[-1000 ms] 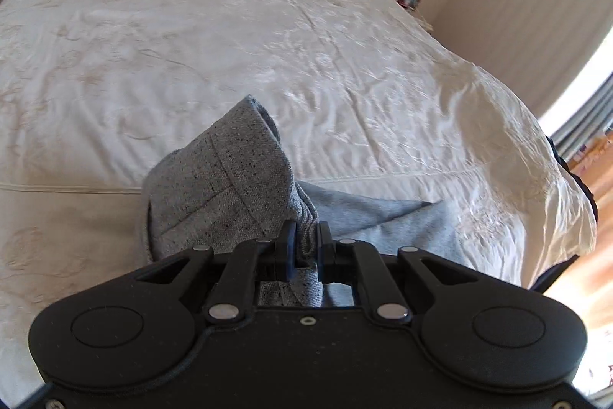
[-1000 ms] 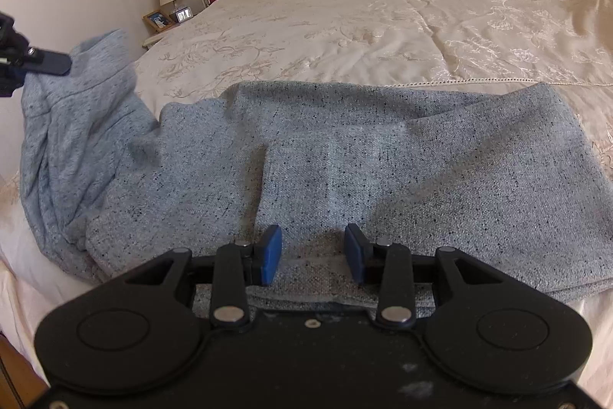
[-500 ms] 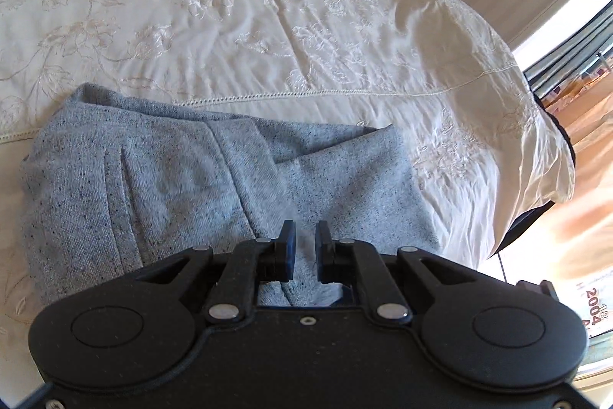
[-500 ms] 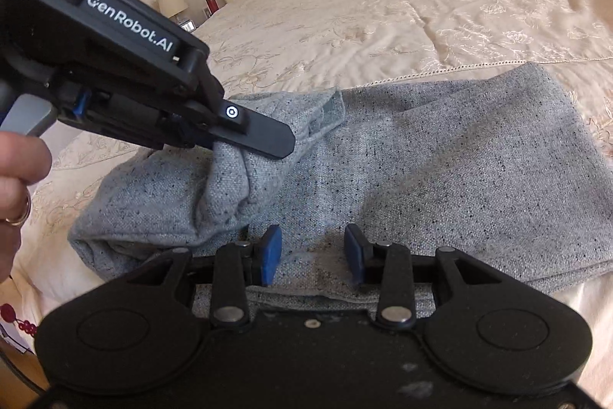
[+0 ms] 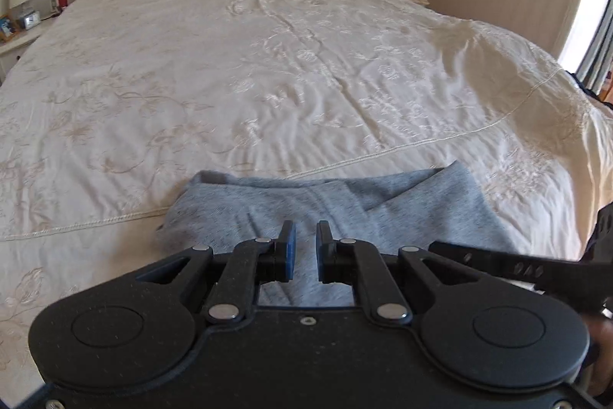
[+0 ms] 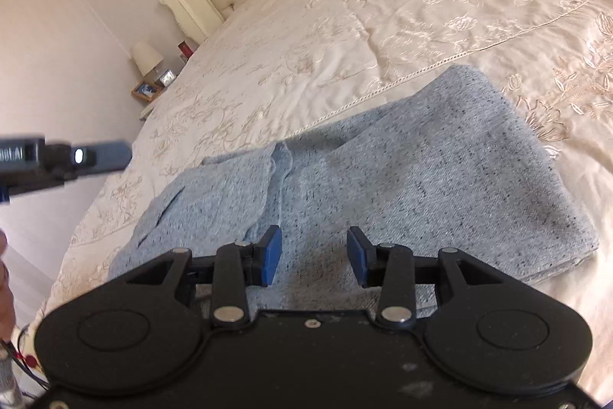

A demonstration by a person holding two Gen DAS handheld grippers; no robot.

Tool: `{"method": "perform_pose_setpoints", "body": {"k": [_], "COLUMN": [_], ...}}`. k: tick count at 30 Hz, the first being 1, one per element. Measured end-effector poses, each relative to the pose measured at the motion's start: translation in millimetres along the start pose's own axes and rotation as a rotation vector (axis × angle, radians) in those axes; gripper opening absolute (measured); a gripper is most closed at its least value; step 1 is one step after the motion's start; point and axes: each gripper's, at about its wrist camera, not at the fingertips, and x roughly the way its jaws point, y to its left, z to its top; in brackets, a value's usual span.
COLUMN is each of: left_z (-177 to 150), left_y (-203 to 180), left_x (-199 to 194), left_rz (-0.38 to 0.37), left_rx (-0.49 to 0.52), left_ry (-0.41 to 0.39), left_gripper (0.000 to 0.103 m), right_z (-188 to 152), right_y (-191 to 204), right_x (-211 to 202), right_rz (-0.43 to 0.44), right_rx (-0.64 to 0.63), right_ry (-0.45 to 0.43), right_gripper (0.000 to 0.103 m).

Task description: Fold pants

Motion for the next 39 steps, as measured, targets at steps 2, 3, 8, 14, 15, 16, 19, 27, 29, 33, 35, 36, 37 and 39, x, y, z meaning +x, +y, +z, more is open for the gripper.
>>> {"method": "perform_pose_setpoints", "body": {"k": [2, 3, 8, 14, 15, 16, 19, 27, 29, 33, 35, 36, 37, 39], "left_z": [-12.4, -19.4, -53.1, -59.8, -60.0, -60.1, -59.8, -67.3, -69.0, -66.6, -65.0, -65.0, -65.3, -67.1], "left_y": [10.5, 15.2, 26.9, 22.7, 23.9, 25.1, 28.0, 15.9, 9.0, -7.2, -20.5, -29.1, -38.1, -59.6], "left_x": [9.5, 16.9, 47.0, 38.8, 37.9, 36.5, 25.7, -20.4, -28.9, -49.0, -57.9, -59.7, -59.9, -52.2], "left_rz": [0.029, 0.033, 0.046, 0.057, 0.053, 0.048, 0.045, 0.097, 0.096, 0.038, -0.027, -0.060, -0.082, -0.085], "left_rx": [-0.013, -0.019, -0.001, 0.032, 0.027, 0.022, 0.002, 0.057, 0.073, 0.063, 0.075, 0.095, 0.120, 0.166], "left_ry": [0.045, 0.078, 0.164, 0.104, 0.097, 0.090, 0.055, -0.056, -0.071, -0.114, -0.134, -0.143, -0.152, -0.167], "left_gripper": [0.014, 0.014, 0.020, 0.021, 0.021, 0.021, 0.021, 0.021, 0.021, 0.021, 0.021, 0.021, 0.021, 0.021], "right_z": [9.1, 12.2, 26.8, 31.6, 31.3, 28.9, 24.5, 16.2, 21.1, 40.6, 53.9, 60.4, 66.4, 77.7], "right_y": [-7.2, -8.5, 7.7, 14.1, 14.3, 13.3, 16.5, 43.2, 53.3, 65.8, 73.3, 75.4, 76.7, 76.0], "right_x": [-1.1, 0.1, 22.1, 51.5, 56.3, 60.9, 81.3, 82.3, 73.8, 49.7, 35.5, 29.3, 24.0, 12.2], "right_rz": [0.057, 0.081, 0.140, 0.155, 0.159, 0.156, 0.132, 0.218, 0.211, 0.247, 0.239, 0.235, 0.230, 0.210], "right_rx": [0.063, 0.083, 0.096, 0.121, 0.127, 0.130, 0.120, 0.006, -0.043, -0.038, -0.057, -0.066, -0.074, -0.085], "right_ry": [0.000, 0.005, 0.051, 0.114, 0.128, 0.143, 0.195, 0.201, 0.175, 0.097, 0.057, 0.044, 0.029, -0.007], "right_gripper": [0.041, 0.041, 0.042, 0.042, 0.042, 0.042, 0.042, 0.017, 0.013, 0.011, 0.011, 0.011, 0.011, 0.010]}}
